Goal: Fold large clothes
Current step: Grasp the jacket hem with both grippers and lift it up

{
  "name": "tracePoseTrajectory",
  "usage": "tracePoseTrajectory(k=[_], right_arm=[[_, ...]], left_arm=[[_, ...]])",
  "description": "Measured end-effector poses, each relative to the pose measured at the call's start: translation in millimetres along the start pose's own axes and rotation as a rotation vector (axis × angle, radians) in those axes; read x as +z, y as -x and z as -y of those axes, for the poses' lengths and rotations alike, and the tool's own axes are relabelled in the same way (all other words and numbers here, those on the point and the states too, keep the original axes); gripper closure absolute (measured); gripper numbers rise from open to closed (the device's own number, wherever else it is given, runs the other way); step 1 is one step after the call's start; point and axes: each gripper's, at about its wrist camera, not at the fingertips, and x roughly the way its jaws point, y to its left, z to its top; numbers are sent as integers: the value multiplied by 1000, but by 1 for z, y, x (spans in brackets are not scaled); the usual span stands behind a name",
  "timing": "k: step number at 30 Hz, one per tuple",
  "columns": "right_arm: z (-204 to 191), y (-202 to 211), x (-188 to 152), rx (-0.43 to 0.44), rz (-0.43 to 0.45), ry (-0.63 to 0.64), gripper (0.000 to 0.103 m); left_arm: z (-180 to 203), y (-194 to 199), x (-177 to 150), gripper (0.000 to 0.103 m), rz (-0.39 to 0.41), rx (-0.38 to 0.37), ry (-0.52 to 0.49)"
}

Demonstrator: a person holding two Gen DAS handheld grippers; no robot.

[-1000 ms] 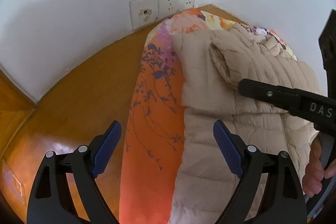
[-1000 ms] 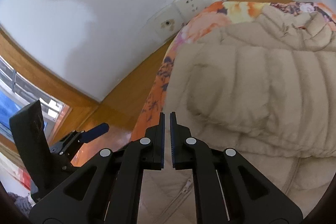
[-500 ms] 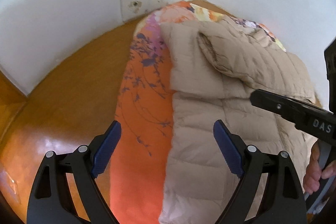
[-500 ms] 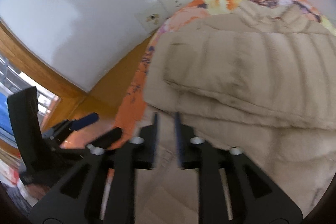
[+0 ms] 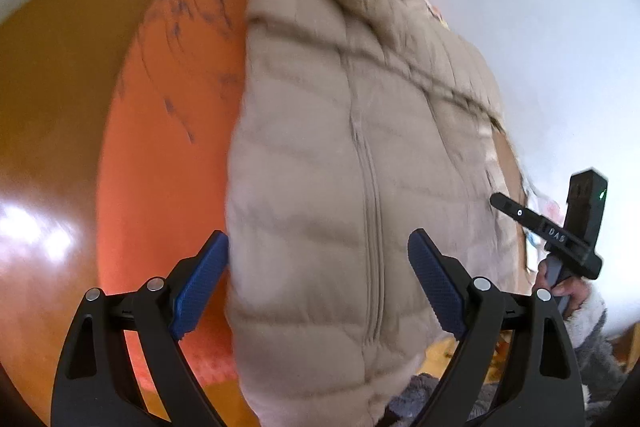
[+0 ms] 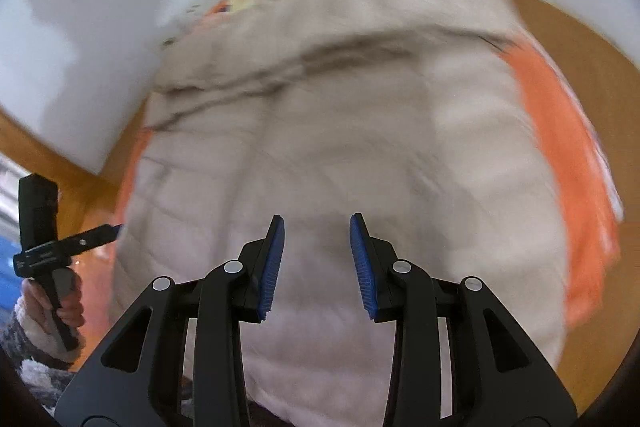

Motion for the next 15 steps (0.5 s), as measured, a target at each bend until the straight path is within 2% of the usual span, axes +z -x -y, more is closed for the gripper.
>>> tracePoseTrajectory(k=[3,6,11,13,15], right_arm=[[23,25,-32,-34,31,-68,68],[45,41,-59,-24,54,-123,63],[81,55,-83,91,95,-154,63],[92,63,-85,120,104,-140,63],[98,71,-85,129,119,-114,59]], left_arm=[[-2,-2,-14,16,-26,-16,4],[0,4,-29,16,-30,-27,10],[-7,11,-62,16,-5,-91,126],[-6,7,-79,16,-7,-82,159],[3,6,-96,16,4,-67,141]])
